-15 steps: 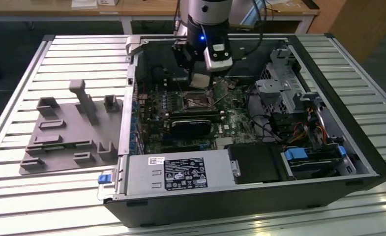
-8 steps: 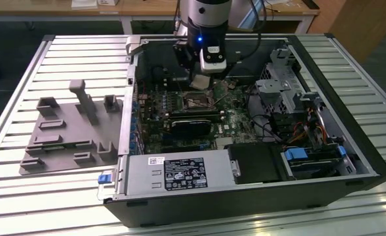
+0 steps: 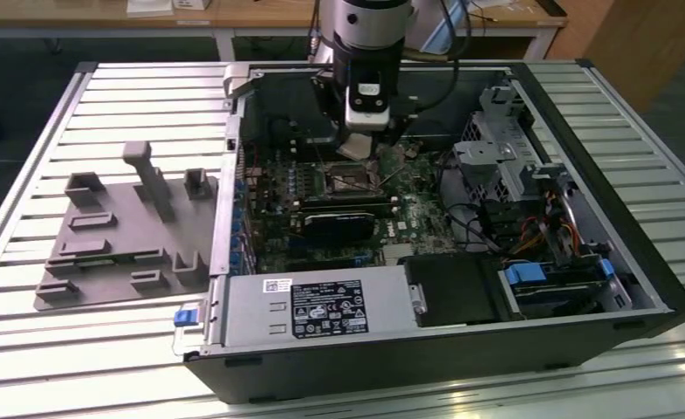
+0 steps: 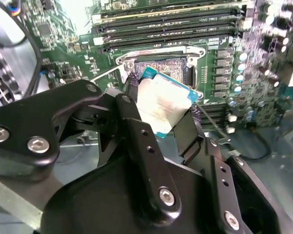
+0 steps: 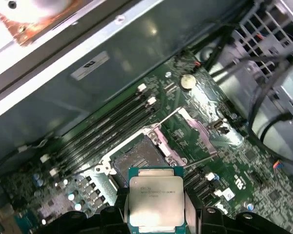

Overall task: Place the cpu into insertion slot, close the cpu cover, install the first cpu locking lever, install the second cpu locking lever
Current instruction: 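Place the cpu into insertion slot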

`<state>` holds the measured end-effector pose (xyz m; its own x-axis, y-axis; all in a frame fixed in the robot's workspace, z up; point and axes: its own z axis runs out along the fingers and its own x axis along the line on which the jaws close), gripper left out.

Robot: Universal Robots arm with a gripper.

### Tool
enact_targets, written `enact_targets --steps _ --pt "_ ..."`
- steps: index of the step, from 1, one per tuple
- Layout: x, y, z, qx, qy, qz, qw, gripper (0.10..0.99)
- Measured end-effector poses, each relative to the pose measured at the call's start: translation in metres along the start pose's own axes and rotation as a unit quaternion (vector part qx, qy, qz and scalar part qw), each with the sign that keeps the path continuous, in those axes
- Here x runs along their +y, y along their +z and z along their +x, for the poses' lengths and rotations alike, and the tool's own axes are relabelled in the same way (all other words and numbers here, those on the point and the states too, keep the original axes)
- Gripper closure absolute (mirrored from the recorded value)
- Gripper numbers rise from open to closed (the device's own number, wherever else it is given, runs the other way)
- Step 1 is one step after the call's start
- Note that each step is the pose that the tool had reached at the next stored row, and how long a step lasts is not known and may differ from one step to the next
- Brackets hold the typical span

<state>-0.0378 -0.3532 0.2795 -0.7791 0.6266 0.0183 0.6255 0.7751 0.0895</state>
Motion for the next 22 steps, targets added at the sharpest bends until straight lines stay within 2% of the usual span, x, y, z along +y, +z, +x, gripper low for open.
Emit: enact_targets --steps 5,8,11,14,17,22 --pt "0.0 0.0007 0.0 -0.0041 0.046 -0.0008 0.999 0.549" --pt "-0.0002 0.002 0.0 -0.0065 0.072 -0.0013 0.9974 0.549" --pt "-0.0003 0.0035 -0.0001 -0.0089 0.099 -0.0018 0.995 0.549" --pt "-0.0005 0.0052 -0.0001 -0.0114 0.127 -0.0023 0.9918 0.549" --pt "-0.0006 0.0068 -0.0001 -0.0138 0.154 -0.0028 0.988 0.549" --pt "-0.0008 0.0096 -0.0002 -0.0178 0.198 -0.0036 0.9801 0.549"
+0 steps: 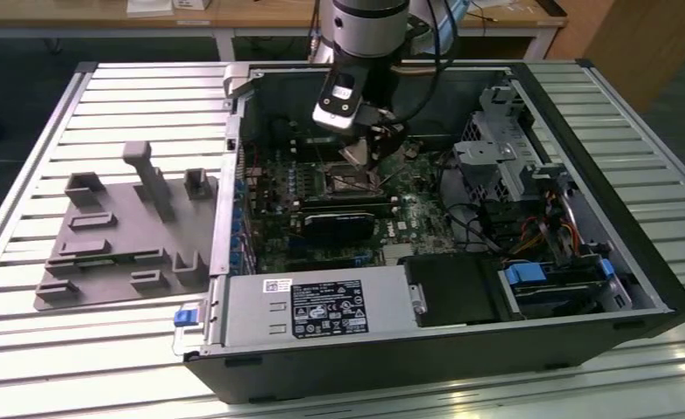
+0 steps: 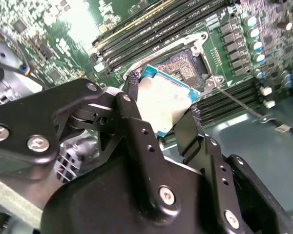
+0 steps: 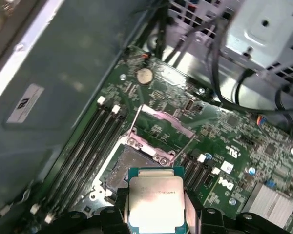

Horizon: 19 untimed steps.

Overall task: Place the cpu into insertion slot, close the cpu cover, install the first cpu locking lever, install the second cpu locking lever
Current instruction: 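Place the cpu into insertion slot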

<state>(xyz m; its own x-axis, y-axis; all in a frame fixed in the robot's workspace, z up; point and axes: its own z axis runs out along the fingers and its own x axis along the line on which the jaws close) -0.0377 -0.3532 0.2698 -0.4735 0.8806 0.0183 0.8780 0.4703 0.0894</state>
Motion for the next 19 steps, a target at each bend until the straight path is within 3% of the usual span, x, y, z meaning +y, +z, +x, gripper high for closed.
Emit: enact_targets --steps 4,9,14,19 --pt "-0.0002 0.0023 0.0 -0.0032 0.036 -0.0006 0.9993 0.549" --pt "-0.0005 0.0051 -0.0001 -0.0072 0.081 -0.0015 0.9967 0.549" --pt "-0.0007 0.008 -0.0001 -0.0113 0.127 -0.0023 0.9919 0.549" --pt "-0.001 0.0109 -0.0002 -0.0154 0.171 -0.0031 0.9851 0.549"
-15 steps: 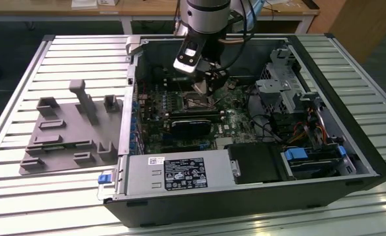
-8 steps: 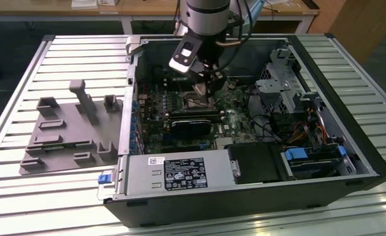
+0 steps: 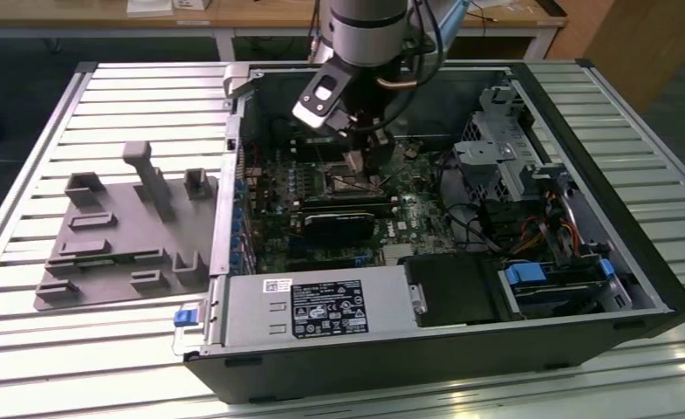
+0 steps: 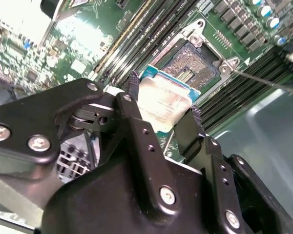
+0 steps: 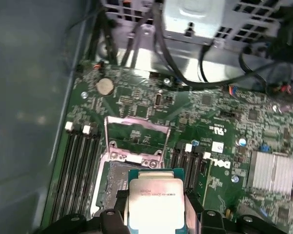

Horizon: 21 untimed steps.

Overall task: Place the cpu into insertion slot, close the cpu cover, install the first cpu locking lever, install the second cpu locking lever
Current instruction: 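Place the cpu into insertion slot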

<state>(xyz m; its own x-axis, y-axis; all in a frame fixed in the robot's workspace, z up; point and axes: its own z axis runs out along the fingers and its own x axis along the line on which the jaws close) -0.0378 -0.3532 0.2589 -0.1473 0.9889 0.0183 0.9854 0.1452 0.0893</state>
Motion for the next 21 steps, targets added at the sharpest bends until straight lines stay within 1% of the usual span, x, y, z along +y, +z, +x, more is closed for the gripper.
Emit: enact_targets --steps 2,4,7,10,12,16,17,18,21 --pt "-0.0001 0.0012 0.0 -0.0016 0.018 -0.0004 0.9998 0.549" --pt "-0.0002 0.0025 0.0 -0.0033 0.037 -0.0007 0.9993 0.549" --pt "-0.0004 0.0045 -0.0001 -0.0057 0.063 -0.0012 0.998 0.549" --pt "-0.0007 0.0072 0.0001 -0.0074 0.083 -0.0016 0.9965 0.549" --pt "-0.0013 0.0091 0.001 -0.0083 0.092 -0.0017 0.9957 0.549" --pt "-0.0051 0.0114 0.003 -0.0085 0.094 -0.002 0.9956 0.549" --pt "-0.0067 0.0121 0.0035 -0.0089 0.094 -0.0032 0.9956 0.549" --pt "-0.0084 0.0128 0.0042 -0.0094 0.093 -0.0061 0.9956 0.549" --pt "-0.0129 0.0148 0.0063 -0.0101 0.093 -0.0173 0.9954 0.549"
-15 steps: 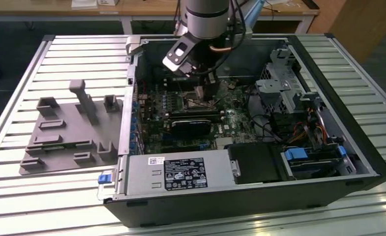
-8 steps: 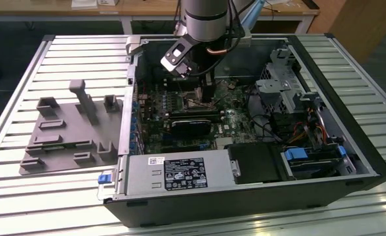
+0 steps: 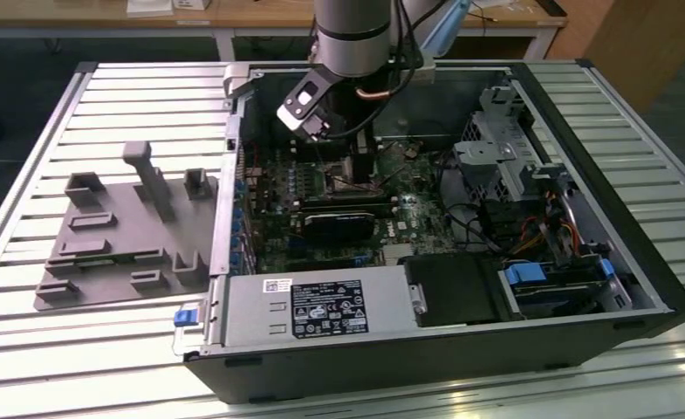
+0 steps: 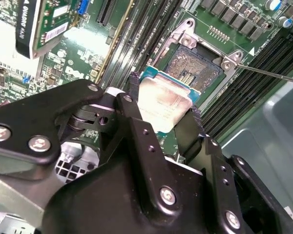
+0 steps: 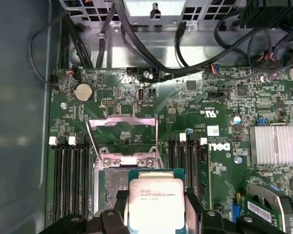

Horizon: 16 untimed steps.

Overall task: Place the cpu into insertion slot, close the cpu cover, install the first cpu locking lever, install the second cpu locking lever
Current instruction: 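Place the cpu into insertion slot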

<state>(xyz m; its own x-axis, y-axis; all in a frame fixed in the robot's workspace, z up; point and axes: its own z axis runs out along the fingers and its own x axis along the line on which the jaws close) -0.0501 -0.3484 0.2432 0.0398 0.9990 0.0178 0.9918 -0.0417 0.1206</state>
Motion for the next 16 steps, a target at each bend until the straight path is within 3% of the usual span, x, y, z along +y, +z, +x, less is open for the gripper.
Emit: enact_targets --steps 4,12,16 --pt "-0.0008 0.0022 0.0016 -0.0001 0.0 -0.0019 1.0 0.549" --pt "-0.0017 0.0056 0.0152 -0.0002 0.001 -0.002 1.0 0.549" --pt "-0.0021 0.0086 0.0177 -0.0003 0.003 -0.002 1.0 0.549"
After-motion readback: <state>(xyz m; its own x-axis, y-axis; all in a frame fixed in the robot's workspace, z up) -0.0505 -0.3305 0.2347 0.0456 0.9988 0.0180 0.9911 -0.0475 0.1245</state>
